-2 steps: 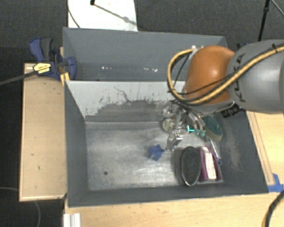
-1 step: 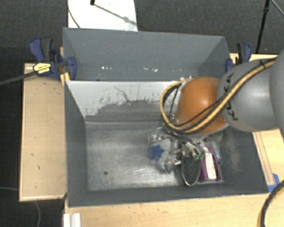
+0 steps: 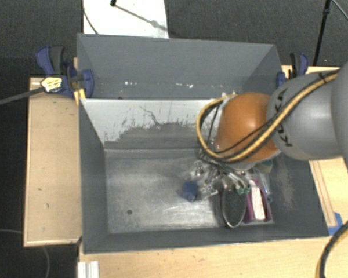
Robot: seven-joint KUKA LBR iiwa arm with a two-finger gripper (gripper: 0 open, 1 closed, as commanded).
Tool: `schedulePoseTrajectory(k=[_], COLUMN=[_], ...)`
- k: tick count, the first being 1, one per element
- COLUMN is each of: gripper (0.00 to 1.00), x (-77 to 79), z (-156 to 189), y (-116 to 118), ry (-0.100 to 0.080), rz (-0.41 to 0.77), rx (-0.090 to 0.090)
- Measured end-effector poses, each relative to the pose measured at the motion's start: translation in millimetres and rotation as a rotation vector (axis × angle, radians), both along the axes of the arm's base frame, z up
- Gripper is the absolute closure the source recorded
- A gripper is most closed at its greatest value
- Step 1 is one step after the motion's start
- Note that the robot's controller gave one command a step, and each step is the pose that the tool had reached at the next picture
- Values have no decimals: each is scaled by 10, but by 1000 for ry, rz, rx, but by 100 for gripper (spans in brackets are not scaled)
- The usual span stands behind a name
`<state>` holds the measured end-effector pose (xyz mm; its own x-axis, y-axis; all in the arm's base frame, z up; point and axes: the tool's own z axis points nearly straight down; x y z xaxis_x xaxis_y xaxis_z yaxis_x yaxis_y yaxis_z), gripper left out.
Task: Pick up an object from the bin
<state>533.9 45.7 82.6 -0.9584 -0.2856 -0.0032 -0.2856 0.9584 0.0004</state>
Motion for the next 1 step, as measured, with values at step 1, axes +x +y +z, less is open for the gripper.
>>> schedulePoseTrajectory(k=[1], gripper=[100], x=[221], z=[1607], y=[-161], ry=[-9], rz=[96], rx=[-2])
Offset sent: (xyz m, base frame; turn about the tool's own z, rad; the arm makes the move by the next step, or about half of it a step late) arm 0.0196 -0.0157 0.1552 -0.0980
